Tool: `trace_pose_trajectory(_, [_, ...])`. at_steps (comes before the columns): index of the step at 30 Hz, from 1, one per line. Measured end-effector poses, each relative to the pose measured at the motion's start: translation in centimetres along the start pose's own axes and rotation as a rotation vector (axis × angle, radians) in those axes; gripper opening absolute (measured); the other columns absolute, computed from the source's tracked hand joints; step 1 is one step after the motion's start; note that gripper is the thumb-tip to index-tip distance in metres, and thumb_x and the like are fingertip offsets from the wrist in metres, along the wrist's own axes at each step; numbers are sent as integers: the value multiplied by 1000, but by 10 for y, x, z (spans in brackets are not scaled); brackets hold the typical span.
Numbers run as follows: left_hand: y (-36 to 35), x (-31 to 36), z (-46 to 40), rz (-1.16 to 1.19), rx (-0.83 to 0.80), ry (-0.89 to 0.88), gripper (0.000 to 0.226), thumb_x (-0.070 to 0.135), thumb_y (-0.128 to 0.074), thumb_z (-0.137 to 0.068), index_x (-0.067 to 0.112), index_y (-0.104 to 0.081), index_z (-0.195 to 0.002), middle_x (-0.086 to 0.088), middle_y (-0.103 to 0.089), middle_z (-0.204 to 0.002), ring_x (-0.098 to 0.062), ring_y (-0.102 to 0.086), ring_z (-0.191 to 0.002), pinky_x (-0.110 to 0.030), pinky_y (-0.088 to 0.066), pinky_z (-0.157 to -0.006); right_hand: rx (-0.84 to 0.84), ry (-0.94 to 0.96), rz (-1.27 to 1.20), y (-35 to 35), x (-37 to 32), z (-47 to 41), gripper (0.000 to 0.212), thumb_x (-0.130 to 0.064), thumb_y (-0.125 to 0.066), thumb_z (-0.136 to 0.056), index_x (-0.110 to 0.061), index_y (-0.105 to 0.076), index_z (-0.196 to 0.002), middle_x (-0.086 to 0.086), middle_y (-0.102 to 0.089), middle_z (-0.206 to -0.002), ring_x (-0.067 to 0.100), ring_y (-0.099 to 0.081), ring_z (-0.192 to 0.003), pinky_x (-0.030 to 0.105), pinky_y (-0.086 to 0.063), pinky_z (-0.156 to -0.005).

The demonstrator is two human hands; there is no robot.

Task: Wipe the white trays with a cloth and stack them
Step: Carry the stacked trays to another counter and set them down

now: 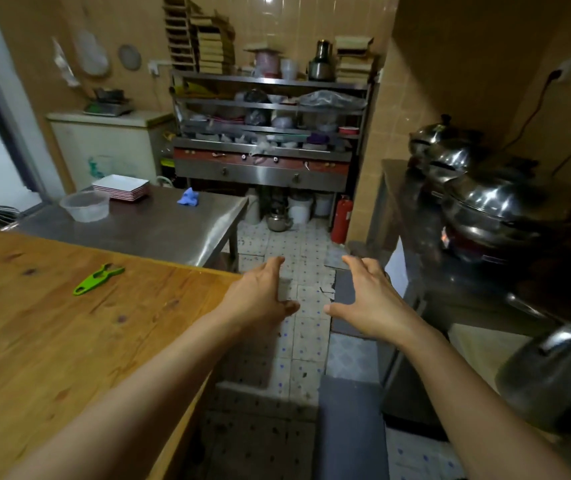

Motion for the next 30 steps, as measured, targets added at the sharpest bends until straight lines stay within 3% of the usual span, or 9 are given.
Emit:
trace_pose_trajectory(13, [21,-57,-257,25,-31,-57,80,36,-65,-86,20,-17,-149,-5,-32,-151,-22,-35,-135,-40,-35,-109,-16,-74,-22,4,20,-235,91,-44,-68,-80,-27,-10,-148,-3,-8,-152,23,-25,-138,34,-32,-105])
trace_pose_trajectory(22, [8,-81,-411,2,12,46,81,40,-66,-84,22,-19,-147,-4,-32,-151,-22,-35,-135,-36,-34,-106,-47,9,-41,0,62,-400,91,-44,-69,-79,-26,-12,-147,-2,-12,-150,23,-22,-138,37,-32,-109])
trace_pose_trajectory(28, [-4,-72,-528,1,37,146,81,38,-67,-84,21,-20,-148,-5,-33,-151,-21,-35,-135,-33,-32,-108,-101,76,-39,15,112,-526,88,-44,-69,-80,-28,-12,-146,-3,-12,-148,22,-24,-136,32,-38,-96])
trace_pose_trajectory(30, [-3,-68,-562,5,66,180,82,39,-67,-84,21,-19,-148,-4,-33,-151,-21,-37,-134,-35,-34,-108,-118,109,-33,22,124,-568,90,-45,-69,-80,-28,-12,-147,-3,-12,-148,23,-23,-136,34,-35,-103])
Point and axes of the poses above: each hand's wrist, its own z-axis away from the middle knuckle, its own y-axis out of the back of the hand, x = y × z, the point moved 1 cm from there along -z, towards the middle knuckle
